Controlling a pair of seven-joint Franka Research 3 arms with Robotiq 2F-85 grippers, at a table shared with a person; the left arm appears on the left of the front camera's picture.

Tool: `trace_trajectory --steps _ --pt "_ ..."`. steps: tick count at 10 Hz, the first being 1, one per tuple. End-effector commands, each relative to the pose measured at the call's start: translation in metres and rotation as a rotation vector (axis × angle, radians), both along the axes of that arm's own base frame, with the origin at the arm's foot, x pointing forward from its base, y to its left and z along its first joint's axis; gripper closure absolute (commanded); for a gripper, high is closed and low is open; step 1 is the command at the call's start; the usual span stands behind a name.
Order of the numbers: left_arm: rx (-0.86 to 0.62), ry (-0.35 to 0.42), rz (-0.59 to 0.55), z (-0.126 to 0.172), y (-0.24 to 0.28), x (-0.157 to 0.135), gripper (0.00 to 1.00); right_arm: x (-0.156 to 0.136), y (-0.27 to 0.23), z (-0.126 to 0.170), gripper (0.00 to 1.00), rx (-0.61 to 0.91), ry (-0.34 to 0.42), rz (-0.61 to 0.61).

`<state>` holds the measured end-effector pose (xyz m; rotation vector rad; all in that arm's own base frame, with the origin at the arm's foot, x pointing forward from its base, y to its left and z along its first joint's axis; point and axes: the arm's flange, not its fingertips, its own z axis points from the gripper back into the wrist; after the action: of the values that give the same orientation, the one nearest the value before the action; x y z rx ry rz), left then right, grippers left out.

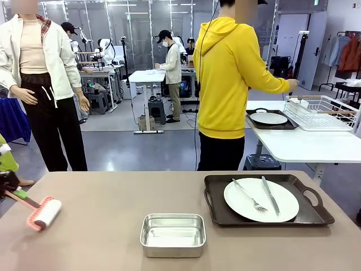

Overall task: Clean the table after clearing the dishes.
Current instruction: When the left (or right) Handle tray is removed, use the left hand (or right hand) to clean the left (or right) side of the table with the Lint Roller.

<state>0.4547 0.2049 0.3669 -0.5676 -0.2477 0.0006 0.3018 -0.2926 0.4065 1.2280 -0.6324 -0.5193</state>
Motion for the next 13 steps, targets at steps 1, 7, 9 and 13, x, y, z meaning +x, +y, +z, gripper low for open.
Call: trace_trajectory --steps 1,7,9,13 --pt "0.069 -0.032 0.012 0.004 0.027 0.006 0.77 -0.001 0.0 0.003 0.0 0.003 -0.015 0.001" --pt "0.084 -0.208 -0.037 0.111 0.033 -0.043 0.77 -0.001 0.0 0.003 0.0 0.003 -0.015 0.001" --pt "0.109 -0.328 -0.018 0.157 0.02 -0.081 0.77 -0.001 0.0 0.003 0.0 0.003 -0.015 0.001" --pt "0.099 -0.272 -0.021 0.151 0.029 -0.054 0.77 -0.001 0.0 0.003 0.0 0.003 -0.015 0.001"
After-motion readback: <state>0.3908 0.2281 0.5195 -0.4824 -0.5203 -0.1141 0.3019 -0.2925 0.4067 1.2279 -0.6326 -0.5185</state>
